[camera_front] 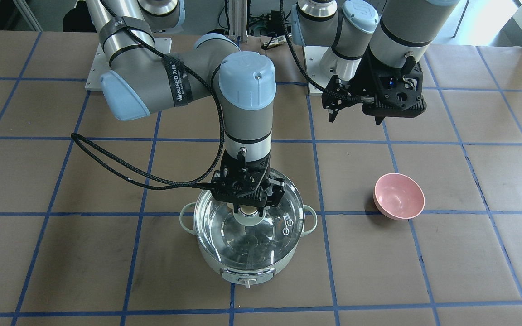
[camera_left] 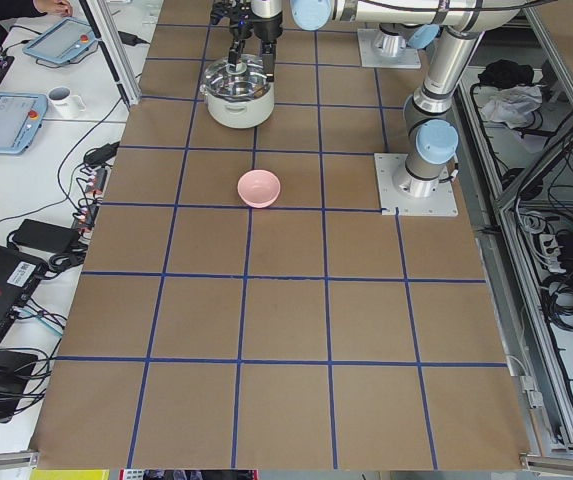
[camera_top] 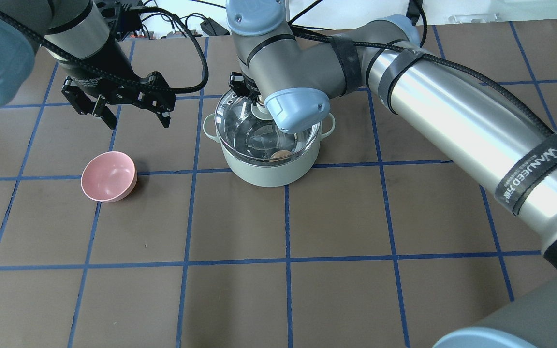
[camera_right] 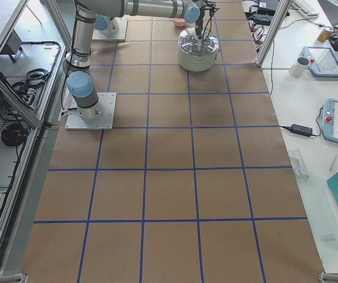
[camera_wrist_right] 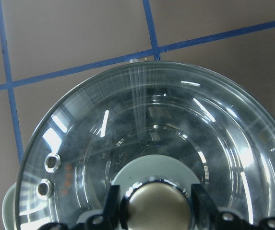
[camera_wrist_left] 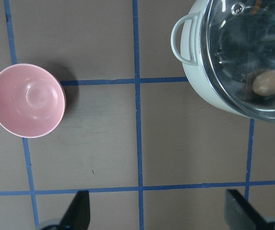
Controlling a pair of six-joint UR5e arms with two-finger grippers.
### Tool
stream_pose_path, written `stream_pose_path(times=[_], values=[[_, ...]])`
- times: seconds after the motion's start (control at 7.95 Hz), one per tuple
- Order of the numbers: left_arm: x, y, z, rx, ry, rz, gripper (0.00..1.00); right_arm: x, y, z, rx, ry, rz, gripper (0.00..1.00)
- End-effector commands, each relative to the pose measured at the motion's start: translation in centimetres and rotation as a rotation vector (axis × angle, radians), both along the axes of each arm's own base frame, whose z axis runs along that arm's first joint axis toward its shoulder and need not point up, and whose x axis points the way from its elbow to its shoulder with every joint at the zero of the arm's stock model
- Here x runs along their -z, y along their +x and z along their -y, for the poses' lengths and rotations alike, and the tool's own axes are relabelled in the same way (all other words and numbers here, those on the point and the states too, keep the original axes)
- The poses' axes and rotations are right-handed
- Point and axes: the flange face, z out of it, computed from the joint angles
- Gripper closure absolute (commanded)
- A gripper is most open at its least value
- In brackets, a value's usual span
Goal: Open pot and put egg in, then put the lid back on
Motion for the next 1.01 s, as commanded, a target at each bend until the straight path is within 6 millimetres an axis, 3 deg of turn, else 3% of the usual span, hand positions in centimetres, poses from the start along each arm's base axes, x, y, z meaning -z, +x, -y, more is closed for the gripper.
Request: stream_pose_path(times=[0.0, 0.38, 0.63, 0.88], values=[[0.0, 0.0, 0.0, 0.000, 0.000, 0.000, 0.00, 0.1, 0.0, 0.0, 0.003, 0.001, 0.000, 0.02], [0.0, 0.0, 0.0, 0.002, -0.001, 0.001, 0.00, -0.3, -0.8, 0.6, -0.006, -0.005, 0.003, 0.00], [-0.1, 0.0, 0.0, 0.002, -0.002, 0.001, 0.00, -3.7, -5.2, 1.2, -0.070, 0.022, 0.033, 0.00], [0.0, -0.1, 0.0, -0.003, 0.000, -0.001, 0.00, -8.5, -11.0, 0.2, -0.156, 0.079, 0.040, 0.00]])
